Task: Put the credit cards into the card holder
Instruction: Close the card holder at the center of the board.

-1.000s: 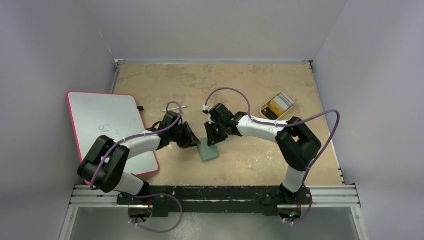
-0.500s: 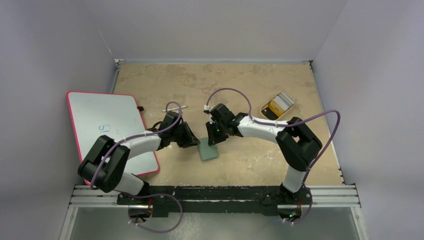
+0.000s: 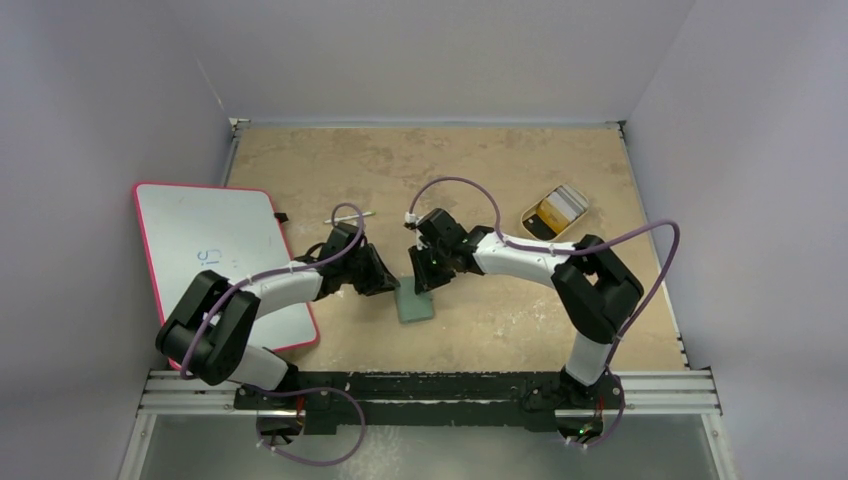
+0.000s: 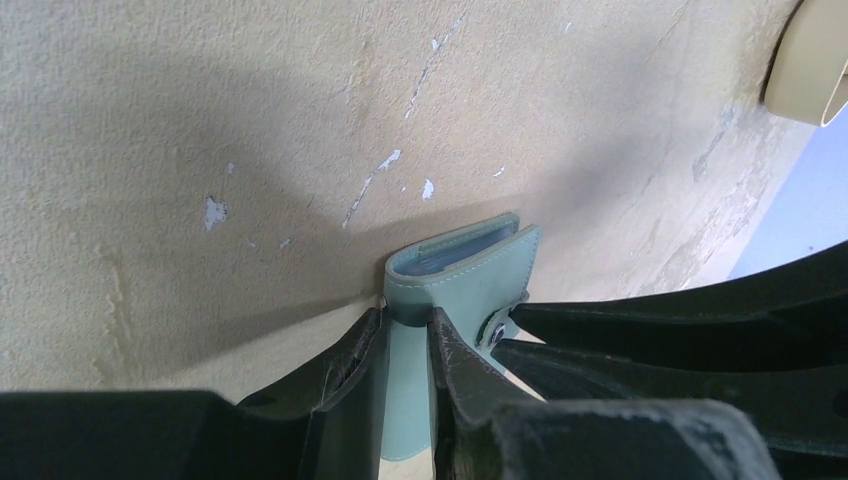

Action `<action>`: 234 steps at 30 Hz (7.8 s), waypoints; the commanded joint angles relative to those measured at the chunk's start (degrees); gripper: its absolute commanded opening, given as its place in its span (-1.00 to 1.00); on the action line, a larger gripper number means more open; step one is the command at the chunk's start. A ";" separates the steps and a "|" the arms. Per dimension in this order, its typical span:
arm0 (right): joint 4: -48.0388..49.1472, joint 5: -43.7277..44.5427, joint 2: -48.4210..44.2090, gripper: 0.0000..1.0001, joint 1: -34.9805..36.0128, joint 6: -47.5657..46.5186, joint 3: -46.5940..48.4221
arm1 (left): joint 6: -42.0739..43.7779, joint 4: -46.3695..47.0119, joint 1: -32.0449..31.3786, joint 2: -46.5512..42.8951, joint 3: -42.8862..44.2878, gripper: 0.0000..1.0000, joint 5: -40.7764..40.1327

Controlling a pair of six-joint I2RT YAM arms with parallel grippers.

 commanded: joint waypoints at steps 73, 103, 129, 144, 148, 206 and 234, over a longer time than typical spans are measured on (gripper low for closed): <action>-20.58 27.04 4.64 -0.70 12.45 9.77 17.09 | -2.31 7.55 4.18 -2.14 -4.38 -0.61 6.74; -19.79 26.41 4.70 -0.78 12.43 10.51 14.80 | -2.07 7.69 4.14 -1.42 -4.27 -0.61 6.92; -16.29 27.18 0.36 -0.71 11.55 9.92 12.95 | -1.93 7.93 4.14 -1.50 -4.36 -0.60 7.68; 6.08 6.18 -10.83 -0.62 0.93 10.00 -5.64 | -4.18 11.59 -0.44 0.75 -1.02 -0.82 7.05; 7.34 5.33 -10.33 -0.62 0.66 10.15 -6.63 | -4.23 11.96 -2.27 2.78 0.02 -0.82 5.80; 5.35 -0.32 -3.71 -0.68 0.22 4.66 -4.45 | -2.62 8.85 -3.37 6.40 0.73 -0.77 2.02; 3.28 1.08 -1.52 -0.52 0.13 5.24 -0.38 | -2.39 7.79 -3.37 4.97 1.35 -0.77 2.67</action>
